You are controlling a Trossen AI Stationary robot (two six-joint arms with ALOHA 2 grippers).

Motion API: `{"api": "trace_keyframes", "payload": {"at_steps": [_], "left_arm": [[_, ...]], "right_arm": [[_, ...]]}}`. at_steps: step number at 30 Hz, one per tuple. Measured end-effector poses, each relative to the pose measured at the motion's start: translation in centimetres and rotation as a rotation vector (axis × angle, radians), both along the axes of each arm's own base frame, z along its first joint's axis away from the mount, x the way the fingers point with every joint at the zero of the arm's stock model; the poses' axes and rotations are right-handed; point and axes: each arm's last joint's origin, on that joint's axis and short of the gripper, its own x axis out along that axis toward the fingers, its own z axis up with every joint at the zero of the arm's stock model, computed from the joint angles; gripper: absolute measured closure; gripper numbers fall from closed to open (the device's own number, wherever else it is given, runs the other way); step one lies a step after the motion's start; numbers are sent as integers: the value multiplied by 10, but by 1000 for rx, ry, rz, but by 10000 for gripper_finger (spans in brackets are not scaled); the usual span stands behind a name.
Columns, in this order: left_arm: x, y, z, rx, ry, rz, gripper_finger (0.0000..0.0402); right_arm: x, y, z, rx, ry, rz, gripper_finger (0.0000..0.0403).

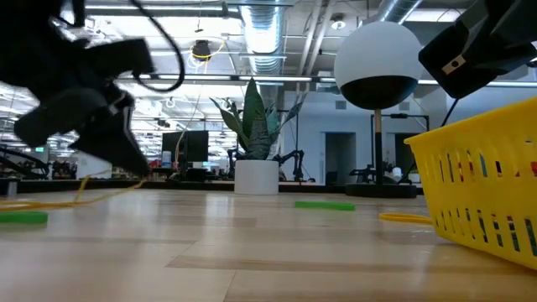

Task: Pick and place rubber bands into bin
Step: Put the yellow rubber band into the yellow basket

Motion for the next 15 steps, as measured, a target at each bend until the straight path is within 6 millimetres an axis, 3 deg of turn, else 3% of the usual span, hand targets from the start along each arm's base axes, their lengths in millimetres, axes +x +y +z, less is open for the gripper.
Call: {"api": "trace_keyframes", "payload": {"at_steps": [6, 11, 15], "left_arm": [[23, -12, 42, 83, -40, -42, 401], [53, -23, 98, 91, -173, -84, 401], [72, -31, 145, 48, -298, -152, 401]], "right_arm": [[0, 1, 0, 1, 0, 3, 327], [-1, 2, 0, 95, 40, -61, 327], [-15, 9, 2, 118, 90, -57, 327]]}}
